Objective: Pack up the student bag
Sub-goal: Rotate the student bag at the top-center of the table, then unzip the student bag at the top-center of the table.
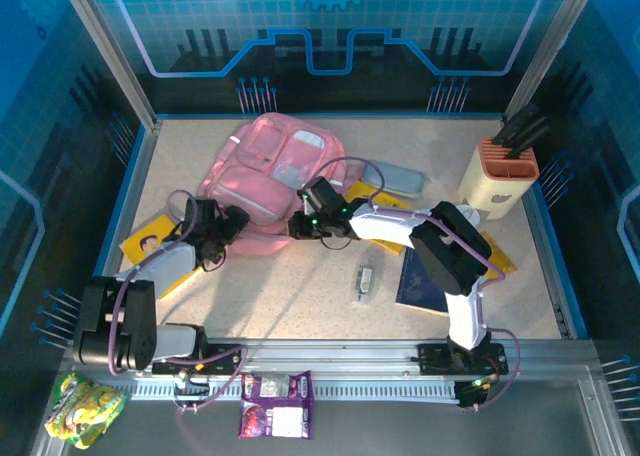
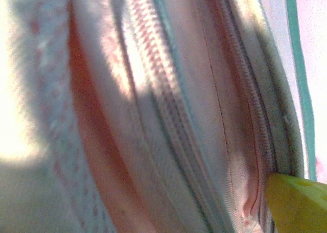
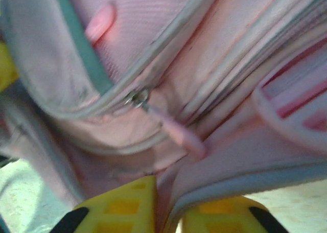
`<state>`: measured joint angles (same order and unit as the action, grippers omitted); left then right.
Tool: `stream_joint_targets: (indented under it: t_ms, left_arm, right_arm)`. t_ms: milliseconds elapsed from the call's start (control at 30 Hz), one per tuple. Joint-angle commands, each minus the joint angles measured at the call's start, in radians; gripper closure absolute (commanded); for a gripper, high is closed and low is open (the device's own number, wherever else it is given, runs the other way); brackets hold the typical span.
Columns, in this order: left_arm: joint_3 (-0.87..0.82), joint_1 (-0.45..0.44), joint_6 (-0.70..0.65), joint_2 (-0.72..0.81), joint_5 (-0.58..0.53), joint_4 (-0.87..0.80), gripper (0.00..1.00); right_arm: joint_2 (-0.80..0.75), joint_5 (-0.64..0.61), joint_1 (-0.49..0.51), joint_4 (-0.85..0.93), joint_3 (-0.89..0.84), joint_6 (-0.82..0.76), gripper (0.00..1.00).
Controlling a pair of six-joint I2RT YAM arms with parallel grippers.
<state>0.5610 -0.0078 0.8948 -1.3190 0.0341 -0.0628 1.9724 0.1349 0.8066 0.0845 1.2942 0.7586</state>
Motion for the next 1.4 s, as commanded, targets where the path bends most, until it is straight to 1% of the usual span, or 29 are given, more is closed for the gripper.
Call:
stream_joint_targets:
  t_ms: [0,33,67,133,200,233,300,367,400,500,667,733,833,900,1000,1067,1100,1133,1233,1300,1367]
  left_arm:
    - [0.085,0.058,-0.081,-0.006,0.02,-0.002,0.01]
    - [0.091,0.068,-0.094,0.001,0.027,-0.013,0.01]
    - [0.098,0.071,-0.107,0.01,0.03,-0.026,0.01]
    - [0.12,0.072,-0.137,0.03,0.028,-0.089,0.01]
    - [0.131,0.071,-0.144,0.065,0.031,-0.159,0.01]
    - [0.125,0.071,-0.143,0.083,0.047,-0.166,0.01]
    - [0.092,0.069,-0.124,0.138,0.111,-0.152,0.01]
    - [0.064,0.056,-0.104,0.194,0.164,-0.149,0.01]
    - [0.056,0.04,-0.102,0.224,0.169,-0.168,0.01]
    - [0.059,-0.043,-0.077,0.301,0.116,-0.264,0.01]
    - [0.037,-0.211,0.004,0.355,0.062,-0.304,0.01]
    - [0.028,-0.28,0.057,0.363,0.032,-0.301,0.01]
    - [-0.013,-0.377,0.142,0.342,0.018,-0.196,0.01]
    - [-0.031,-0.43,0.183,0.293,0.004,-0.114,0.01]
    - [-0.033,-0.463,0.204,0.2,0.007,-0.012,0.01]
    - [-0.039,-0.466,0.204,0.132,0.03,0.076,0.01]
    - [-0.036,-0.466,0.188,0.103,0.029,0.107,0.01]
    - [-0.027,-0.465,0.173,0.083,0.016,0.109,0.01]
    - [0.015,-0.451,0.105,0.043,-0.067,0.072,0.01]
    - [0.035,-0.427,0.046,0.02,-0.068,0.09,0.01]
    - [0.042,-0.394,0.03,0.003,-0.072,0.1,0.01]
  right_arm:
    - [-0.074,-0.005,0.065,0.017,0.041,-0.007,0.63]
    - [-0.106,-0.018,0.057,0.013,0.018,-0.003,0.55]
    - [-0.133,-0.019,0.048,0.011,-0.001,0.001,0.49]
    - [-0.189,-0.015,0.014,0.028,-0.046,0.006,0.42]
    - [-0.233,-0.018,-0.033,0.073,-0.076,0.006,0.38]
    - [-0.245,-0.017,-0.058,0.094,-0.084,0.007,0.36]
    - [-0.254,-0.002,-0.125,0.138,-0.099,0.011,0.34]
    - [-0.254,0.014,-0.178,0.135,-0.115,0.016,0.33]
    - [-0.243,0.025,-0.208,0.133,-0.115,0.019,0.32]
    - [-0.184,0.062,-0.262,0.151,-0.073,0.007,0.31]
    - [-0.052,0.111,-0.321,0.143,0.032,0.003,0.32]
    - [-0.005,0.12,-0.338,0.14,0.068,0.014,0.33]
    - [0.047,0.108,-0.357,0.128,0.103,0.038,0.33]
    - [0.079,0.133,-0.368,0.095,0.123,0.051,0.33]
    - [0.135,0.133,-0.369,0.121,0.197,0.033,0.33]
    - [0.159,0.127,-0.372,0.118,0.222,0.028,0.36]
    - [0.165,0.127,-0.373,0.11,0.228,0.027,0.38]
    - [0.169,0.127,-0.373,0.1,0.233,0.02,0.43]
    - [0.17,0.131,-0.372,0.092,0.24,0.005,0.6]
    - [0.154,0.135,-0.373,0.091,0.239,-0.009,0.73]
    - [0.132,0.138,-0.373,0.084,0.232,-0.013,0.84]
